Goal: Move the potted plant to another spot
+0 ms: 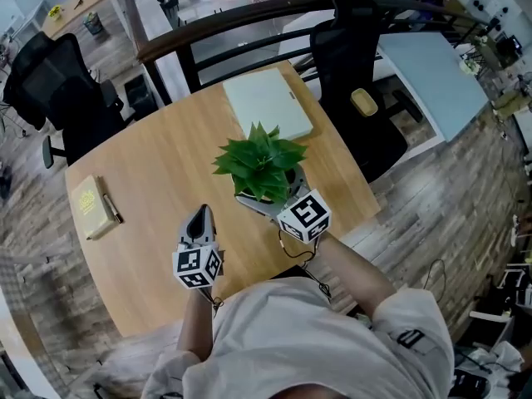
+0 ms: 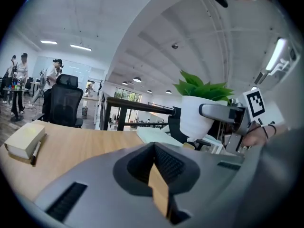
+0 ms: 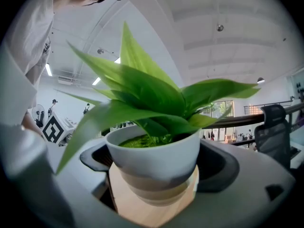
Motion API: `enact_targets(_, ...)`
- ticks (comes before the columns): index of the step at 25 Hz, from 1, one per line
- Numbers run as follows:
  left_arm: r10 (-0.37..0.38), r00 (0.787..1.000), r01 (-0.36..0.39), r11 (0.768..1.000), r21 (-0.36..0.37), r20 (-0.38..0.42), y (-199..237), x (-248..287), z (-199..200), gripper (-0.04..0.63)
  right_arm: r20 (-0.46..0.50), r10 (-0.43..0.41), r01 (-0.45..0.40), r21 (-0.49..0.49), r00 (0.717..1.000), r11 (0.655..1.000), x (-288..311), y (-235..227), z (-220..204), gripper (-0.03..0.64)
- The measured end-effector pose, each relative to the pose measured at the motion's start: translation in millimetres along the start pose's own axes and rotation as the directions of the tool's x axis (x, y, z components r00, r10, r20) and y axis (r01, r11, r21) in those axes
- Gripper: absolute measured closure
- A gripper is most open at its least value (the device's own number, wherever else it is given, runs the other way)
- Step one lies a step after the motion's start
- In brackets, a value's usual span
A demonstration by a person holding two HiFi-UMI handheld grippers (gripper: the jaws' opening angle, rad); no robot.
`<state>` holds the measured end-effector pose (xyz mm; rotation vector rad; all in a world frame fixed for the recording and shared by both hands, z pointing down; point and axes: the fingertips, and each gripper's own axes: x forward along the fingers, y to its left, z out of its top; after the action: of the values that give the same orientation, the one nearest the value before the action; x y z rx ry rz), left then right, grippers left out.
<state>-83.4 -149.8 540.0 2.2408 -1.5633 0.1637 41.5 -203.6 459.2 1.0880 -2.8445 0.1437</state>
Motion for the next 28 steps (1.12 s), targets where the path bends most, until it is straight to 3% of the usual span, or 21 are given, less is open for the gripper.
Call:
enact_targets(11,-0.078,0.997,0.079,0.994,0.077,-0.018,-70.2,58.0,17.6,0.583,0.053,-0.065,0.065,0.007,0.997,0.998,-48.9,-80.4,10.4,0.094)
enact_targets(28,-0.146,0.979,0.157,0.985,0.074,-0.139,-114.4,103.2,-22.4,0.583,-0.014,-0.212,0.212,0.078,0.977,0.974,-99.4,-164.6,-36.7,0.094)
